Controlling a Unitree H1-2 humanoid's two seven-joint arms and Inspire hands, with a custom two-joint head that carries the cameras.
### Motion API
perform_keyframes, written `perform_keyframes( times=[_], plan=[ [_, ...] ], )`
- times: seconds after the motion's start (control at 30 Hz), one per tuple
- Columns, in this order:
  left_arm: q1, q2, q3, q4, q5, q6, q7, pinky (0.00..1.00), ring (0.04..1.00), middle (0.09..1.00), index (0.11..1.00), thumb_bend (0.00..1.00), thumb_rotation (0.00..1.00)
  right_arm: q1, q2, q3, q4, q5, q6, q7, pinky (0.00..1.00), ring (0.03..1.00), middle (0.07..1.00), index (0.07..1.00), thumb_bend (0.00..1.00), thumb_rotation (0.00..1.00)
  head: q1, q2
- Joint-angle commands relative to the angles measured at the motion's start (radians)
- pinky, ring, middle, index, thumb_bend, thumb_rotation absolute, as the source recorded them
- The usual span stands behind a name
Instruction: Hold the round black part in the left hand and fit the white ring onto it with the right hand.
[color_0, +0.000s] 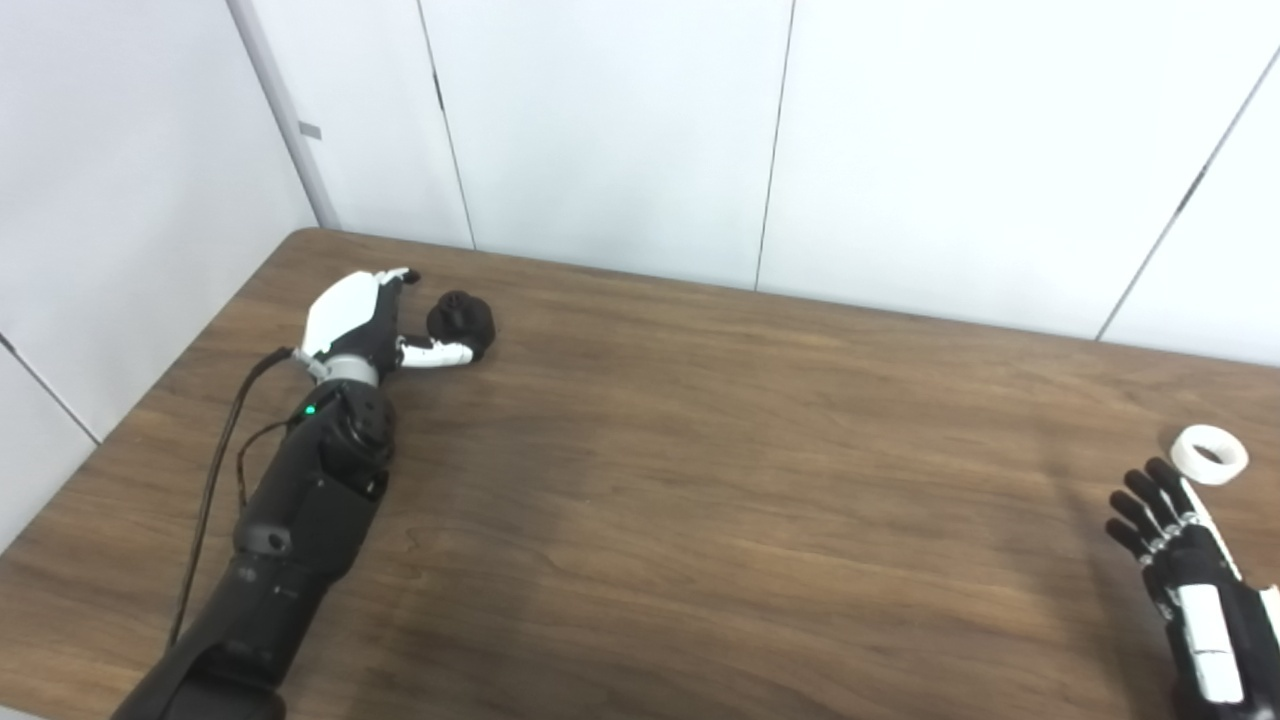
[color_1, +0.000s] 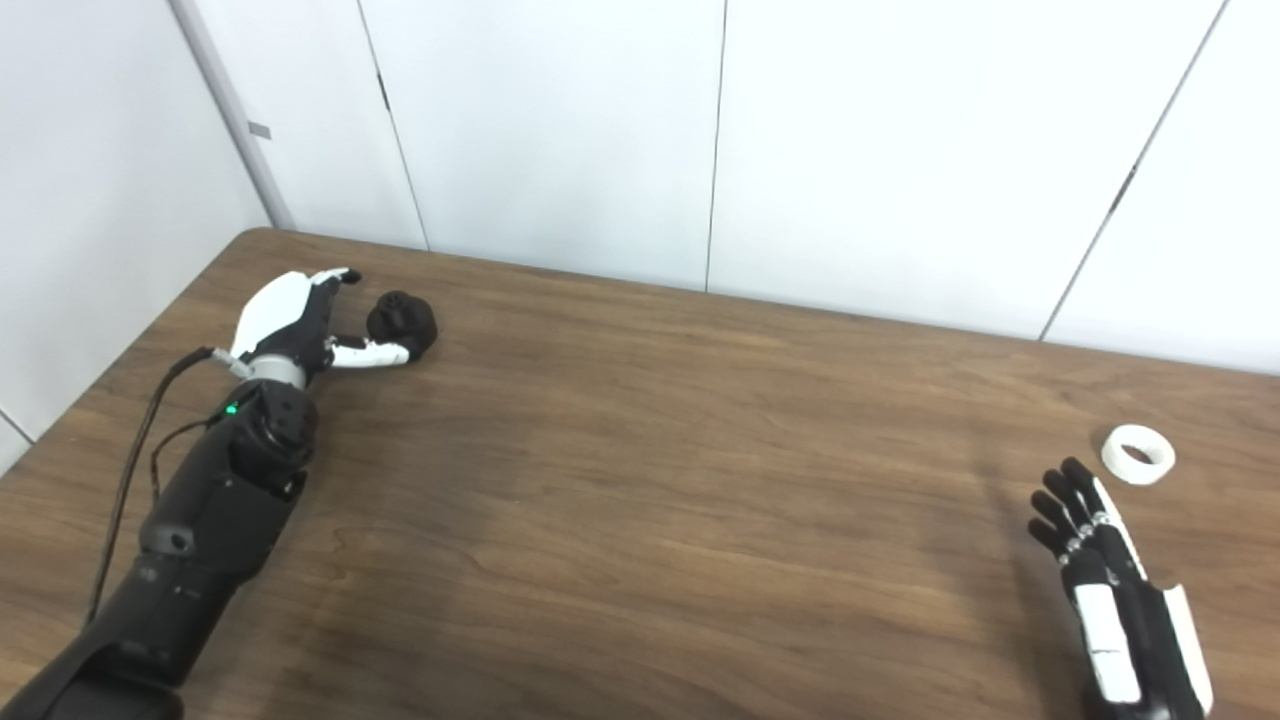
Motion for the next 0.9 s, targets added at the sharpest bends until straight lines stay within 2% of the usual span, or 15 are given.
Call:
perform_keyframes(
  times=[0.0, 0.23, 0.63, 0.87],
  plan=[
    [-0.059, 0.036, 0.004, 0.004, 0.01, 0.006, 0.004, 1.0, 1.0, 0.957, 0.897, 0.95, 0.37, 0.079, 0.018, 0.01, 0.069, 0.0, 0.004, -0.001, 0.89, 0.907, 0.927, 0.931, 0.58, 0.91, -0.002, 0.002],
    [-0.104, 0.028, 0.013, 0.088, -0.035, -0.004, 0.022, 1.0, 0.986, 0.933, 0.876, 0.94, 0.35, 0.081, 0.024, 0.016, 0.071, -0.016, -0.004, -0.006, 0.89, 0.904, 0.924, 0.934, 0.55, 0.92, -0.01, -0.001],
    [-0.154, 0.053, -0.037, 0.164, -0.018, 0.005, 0.01, 1.0, 0.982, 0.923, 0.834, 0.94, 0.37, 0.083, 0.035, 0.015, 0.063, -0.034, 0.003, -0.013, 0.91, 0.923, 0.927, 0.935, 0.53, 0.93, -0.018, -0.005],
    [-0.167, 0.055, -0.058, 0.183, -0.024, 0.0, 0.014, 1.0, 0.978, 0.918, 0.806, 0.93, 0.33, 0.083, 0.033, 0.015, 0.07, -0.039, -0.007, -0.011, 0.91, 0.926, 0.928, 0.938, 0.54, 0.94, -0.018, -0.004]
  ],
)
